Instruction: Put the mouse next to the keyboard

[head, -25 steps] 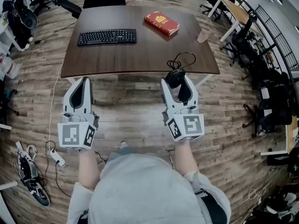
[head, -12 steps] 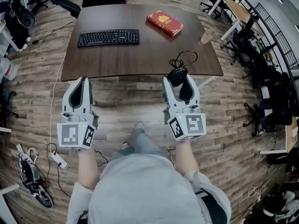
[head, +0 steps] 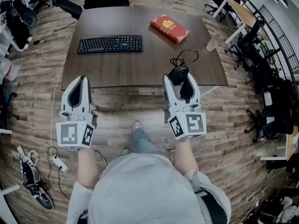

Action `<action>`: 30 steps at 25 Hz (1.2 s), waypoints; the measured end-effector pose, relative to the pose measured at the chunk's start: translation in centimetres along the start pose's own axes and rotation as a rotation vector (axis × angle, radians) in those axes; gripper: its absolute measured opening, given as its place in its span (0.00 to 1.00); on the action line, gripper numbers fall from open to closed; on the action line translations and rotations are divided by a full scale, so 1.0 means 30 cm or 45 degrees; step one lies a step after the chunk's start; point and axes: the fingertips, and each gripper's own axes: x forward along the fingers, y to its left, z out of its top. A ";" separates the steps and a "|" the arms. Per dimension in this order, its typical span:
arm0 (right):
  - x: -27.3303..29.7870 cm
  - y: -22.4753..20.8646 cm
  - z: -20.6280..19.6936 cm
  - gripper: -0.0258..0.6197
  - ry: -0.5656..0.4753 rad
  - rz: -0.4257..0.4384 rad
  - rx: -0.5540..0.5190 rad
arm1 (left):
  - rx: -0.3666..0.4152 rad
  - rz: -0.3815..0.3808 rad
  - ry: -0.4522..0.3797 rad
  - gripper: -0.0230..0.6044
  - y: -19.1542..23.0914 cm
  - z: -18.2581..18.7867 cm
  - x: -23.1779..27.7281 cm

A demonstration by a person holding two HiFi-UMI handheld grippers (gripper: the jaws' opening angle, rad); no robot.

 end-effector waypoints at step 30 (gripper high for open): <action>0.575 -0.397 -0.077 0.42 -0.009 0.125 0.032 | 0.027 0.135 -0.030 0.06 0.014 -0.064 0.602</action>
